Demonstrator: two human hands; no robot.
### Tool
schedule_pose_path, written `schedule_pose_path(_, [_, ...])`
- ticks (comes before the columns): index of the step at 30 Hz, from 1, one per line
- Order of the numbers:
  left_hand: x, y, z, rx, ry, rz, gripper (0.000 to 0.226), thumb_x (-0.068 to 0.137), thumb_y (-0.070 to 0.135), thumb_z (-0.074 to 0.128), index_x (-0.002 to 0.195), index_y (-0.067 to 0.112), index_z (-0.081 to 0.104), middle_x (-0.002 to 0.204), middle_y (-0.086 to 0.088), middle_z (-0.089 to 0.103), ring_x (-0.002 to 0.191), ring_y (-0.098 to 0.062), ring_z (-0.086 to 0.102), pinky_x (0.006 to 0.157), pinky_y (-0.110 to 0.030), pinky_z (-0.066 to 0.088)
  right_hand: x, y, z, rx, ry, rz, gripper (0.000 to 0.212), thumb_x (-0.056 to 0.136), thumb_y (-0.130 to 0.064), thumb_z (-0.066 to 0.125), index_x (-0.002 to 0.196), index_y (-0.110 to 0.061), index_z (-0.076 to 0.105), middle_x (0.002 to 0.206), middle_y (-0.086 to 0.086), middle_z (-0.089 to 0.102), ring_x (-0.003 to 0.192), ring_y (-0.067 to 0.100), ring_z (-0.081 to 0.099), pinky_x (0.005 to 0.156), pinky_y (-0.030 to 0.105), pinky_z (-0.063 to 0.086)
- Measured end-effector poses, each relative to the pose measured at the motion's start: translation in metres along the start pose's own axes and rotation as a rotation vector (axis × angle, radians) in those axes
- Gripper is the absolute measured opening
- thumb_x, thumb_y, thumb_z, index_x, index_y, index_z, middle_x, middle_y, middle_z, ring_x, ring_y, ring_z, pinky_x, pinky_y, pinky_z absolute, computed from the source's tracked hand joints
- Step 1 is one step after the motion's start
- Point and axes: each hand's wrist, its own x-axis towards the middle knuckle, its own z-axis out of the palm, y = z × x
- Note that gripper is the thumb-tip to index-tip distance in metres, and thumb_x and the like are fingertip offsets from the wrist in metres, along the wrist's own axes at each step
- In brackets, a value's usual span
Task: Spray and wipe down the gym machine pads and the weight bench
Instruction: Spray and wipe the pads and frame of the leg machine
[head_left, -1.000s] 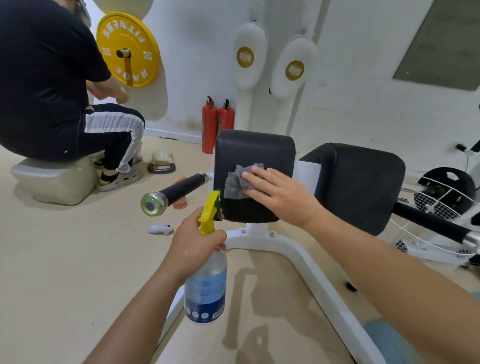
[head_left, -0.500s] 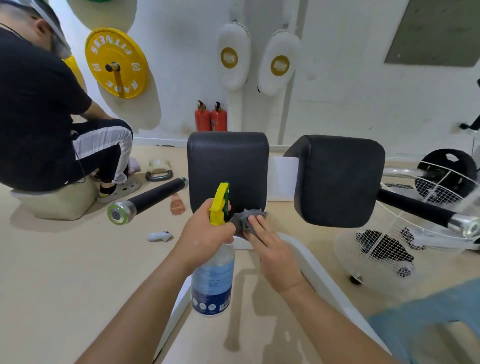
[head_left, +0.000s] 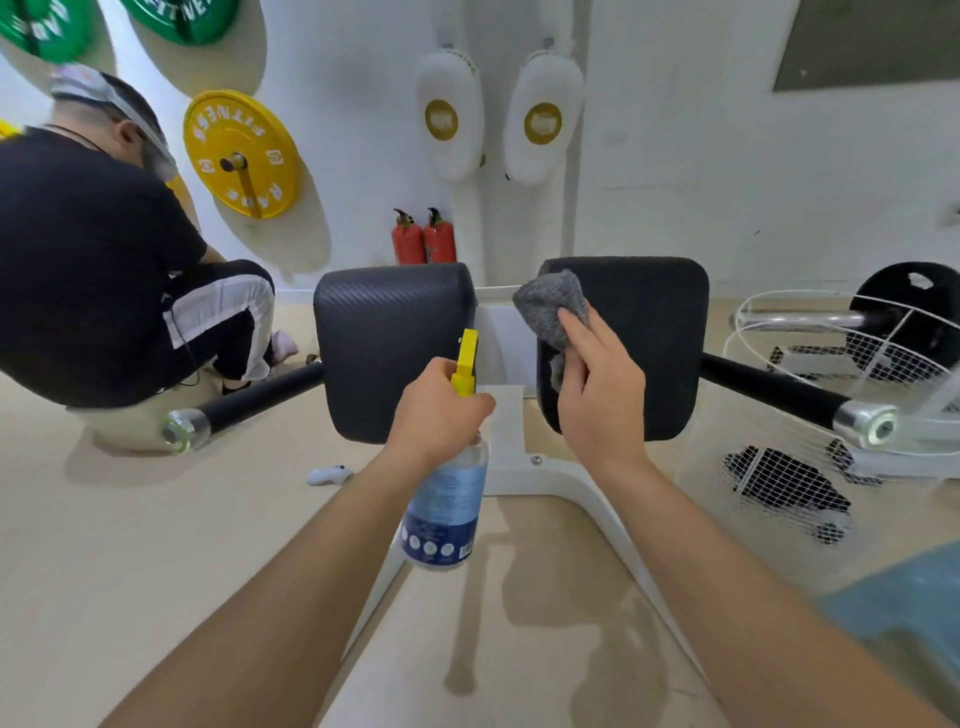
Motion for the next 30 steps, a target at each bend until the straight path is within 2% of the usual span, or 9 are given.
schedule_pose_path(4, [-0.01, -0.004, 0.007, 0.04, 0.033, -0.067, 0.023, 0.086, 0.024, 0.068, 0.103, 0.021, 0.055, 0.091, -0.004, 0.068, 0.078, -0.023, 0.074, 0.082, -0.046, 0.06, 0.019, -0.002, 0.008, 0.071, -0.056, -0.021, 0.039, 0.103, -0.01, 0.048, 0.142, -0.009, 0.054, 0.148, 0.008, 0.051, 0.136, 0.019, 0.048, 0.112, 0.021, 0.036])
schedule_pose_path(7, [-0.018, -0.01, 0.001, -0.014, 0.08, -0.064, 0.018, 0.084, 0.02, 0.068, 0.096, 0.021, 0.055, 0.09, -0.005, 0.07, 0.072, -0.024, 0.075, 0.074, -0.041, 0.061, 0.047, -0.019, 0.035, 0.178, -0.115, -0.026, 0.042, 0.104, -0.01, 0.044, 0.146, -0.011, 0.049, 0.15, 0.008, 0.049, 0.138, 0.02, 0.046, 0.115, 0.034, 0.039])
schedule_pose_path(11, [-0.024, -0.014, -0.017, -0.066, 0.129, -0.037, 0.018, 0.084, 0.012, 0.067, 0.095, 0.022, 0.056, 0.091, -0.004, 0.071, 0.07, -0.022, 0.075, 0.075, -0.04, 0.061, 0.058, -0.043, 0.091, 0.217, -0.257, 0.012, 0.049, 0.107, -0.021, 0.037, 0.155, -0.026, 0.032, 0.163, 0.0, 0.026, 0.146, 0.019, 0.033, 0.116, 0.036, 0.037])
schedule_pose_path(13, [-0.024, -0.016, -0.027, -0.088, 0.142, -0.032, 0.02, 0.084, 0.01, 0.067, 0.096, 0.022, 0.057, 0.093, -0.005, 0.072, 0.069, -0.021, 0.075, 0.077, -0.041, 0.062, 0.036, -0.04, 0.113, 0.166, -0.214, 0.014, 0.05, 0.108, -0.023, 0.035, 0.156, -0.027, 0.027, 0.165, 0.001, 0.018, 0.149, 0.02, 0.027, 0.115, 0.037, 0.039])
schedule_pose_path(17, [-0.023, -0.021, -0.04, -0.092, 0.121, -0.02, 0.023, 0.084, 0.011, 0.068, 0.1, 0.025, 0.058, 0.1, -0.001, 0.071, 0.072, -0.022, 0.076, 0.08, -0.045, 0.062, -0.046, -0.023, 0.122, 0.095, -0.147, 0.105, 0.055, 0.106, -0.027, 0.039, 0.157, -0.031, 0.019, 0.163, 0.001, 0.026, 0.144, 0.023, 0.037, 0.106, 0.037, 0.049])
schedule_pose_path(20, [-0.023, -0.024, -0.043, -0.053, 0.111, -0.025, 0.022, 0.087, 0.014, 0.068, 0.103, 0.025, 0.056, 0.104, -0.001, 0.069, 0.078, -0.022, 0.074, 0.073, -0.034, 0.059, -0.077, -0.018, 0.116, 0.111, -0.218, 0.153, 0.062, 0.104, -0.024, 0.044, 0.155, -0.035, 0.01, 0.163, -0.001, 0.027, 0.146, 0.022, 0.036, 0.112, 0.037, 0.042])
schedule_pose_path(25, [-0.024, -0.029, -0.051, -0.049, 0.101, -0.013, 0.021, 0.087, 0.015, 0.067, 0.104, 0.023, 0.056, 0.106, -0.003, 0.069, 0.077, -0.021, 0.075, 0.07, -0.03, 0.056, 0.003, -0.038, 0.109, 0.11, -0.168, 0.179, 0.055, 0.107, -0.024, 0.038, 0.158, -0.02, 0.02, 0.16, 0.002, 0.033, 0.145, 0.022, 0.036, 0.114, 0.036, 0.037])
schedule_pose_path(28, [-0.025, -0.034, -0.056, -0.057, 0.099, -0.008, 0.021, 0.088, 0.015, 0.067, 0.103, 0.023, 0.056, 0.107, -0.002, 0.069, 0.076, -0.021, 0.075, 0.068, -0.028, 0.055, 0.046, -0.049, 0.11, 0.115, -0.224, 0.156, 0.055, 0.108, -0.03, 0.033, 0.159, -0.024, 0.014, 0.165, 0.0, 0.022, 0.149, 0.02, 0.026, 0.113, 0.028, 0.028])
schedule_pose_path(30, [-0.025, -0.038, -0.056, -0.051, 0.093, -0.005, 0.021, 0.088, 0.015, 0.067, 0.104, 0.023, 0.056, 0.106, -0.003, 0.069, 0.076, -0.021, 0.075, 0.07, -0.03, 0.058, 0.037, -0.05, 0.114, 0.134, -0.198, 0.174, 0.055, 0.108, -0.033, 0.032, 0.159, -0.025, 0.015, 0.163, 0.0, 0.026, 0.146, 0.019, 0.031, 0.113, 0.029, 0.031])
